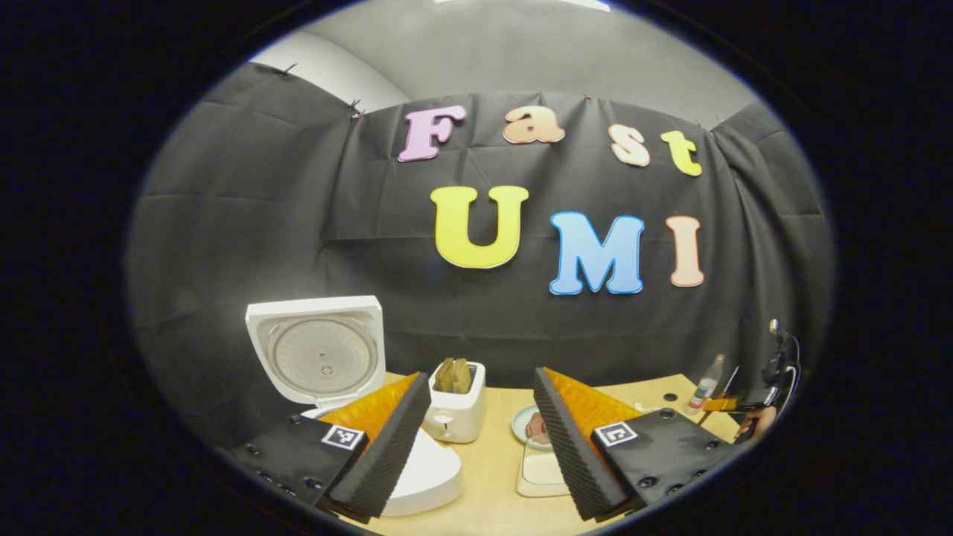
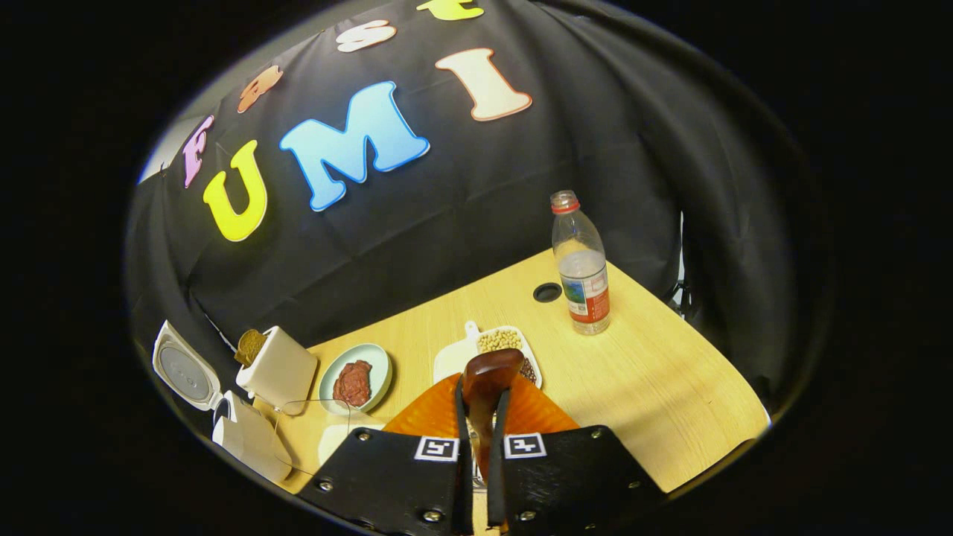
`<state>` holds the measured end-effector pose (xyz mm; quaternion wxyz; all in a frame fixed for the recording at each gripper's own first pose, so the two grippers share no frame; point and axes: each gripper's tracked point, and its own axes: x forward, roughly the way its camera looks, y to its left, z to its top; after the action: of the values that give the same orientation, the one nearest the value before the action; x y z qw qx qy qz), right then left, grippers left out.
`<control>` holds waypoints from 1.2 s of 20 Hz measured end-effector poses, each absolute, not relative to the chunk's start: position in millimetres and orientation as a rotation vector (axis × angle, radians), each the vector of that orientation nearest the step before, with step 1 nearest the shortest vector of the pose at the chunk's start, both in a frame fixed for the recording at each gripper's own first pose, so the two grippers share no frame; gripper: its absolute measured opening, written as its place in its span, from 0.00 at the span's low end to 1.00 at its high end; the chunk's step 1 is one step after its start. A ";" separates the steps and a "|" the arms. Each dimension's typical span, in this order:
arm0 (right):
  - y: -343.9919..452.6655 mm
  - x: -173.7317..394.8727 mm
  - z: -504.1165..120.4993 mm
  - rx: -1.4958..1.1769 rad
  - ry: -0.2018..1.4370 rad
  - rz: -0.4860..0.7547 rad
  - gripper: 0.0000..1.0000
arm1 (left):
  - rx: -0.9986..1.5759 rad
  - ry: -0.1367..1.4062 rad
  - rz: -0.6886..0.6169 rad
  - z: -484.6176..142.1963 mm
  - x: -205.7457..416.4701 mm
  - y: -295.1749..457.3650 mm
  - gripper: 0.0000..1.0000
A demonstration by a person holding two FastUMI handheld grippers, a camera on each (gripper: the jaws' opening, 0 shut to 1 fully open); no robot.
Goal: Close the left gripper, press the button to open the rice cooker; take a wooden spoon from the chopstick holder with the right hand, scoop a spoonful of rice and pour it into the rice cooker, then put the wooden spoon back into the chopstick holder.
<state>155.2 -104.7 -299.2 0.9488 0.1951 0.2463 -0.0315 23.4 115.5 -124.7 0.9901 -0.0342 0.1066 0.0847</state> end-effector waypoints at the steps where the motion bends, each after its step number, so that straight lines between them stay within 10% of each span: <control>1: -105.3 156.0 -287.7 0.402 0.477 -0.061 0.08 | -0.066 0.210 0.171 -122.9 21.7 117.1 0.94; 13: -7.8 139.4 -170.7 0.367 0.312 0.129 0.08 | -0.012 0.150 0.125 -108.4 7.5 121.5 0.98; 24: 118.5 164.3 -231.1 0.208 0.383 0.271 0.08 | 0.017 0.149 0.129 -121.4 -9.2 146.5 0.96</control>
<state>164.3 118.5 -231.1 0.9672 0.1029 0.1895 0.1341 -9.2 146.5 -121.4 0.9951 0.0083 0.0746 0.0643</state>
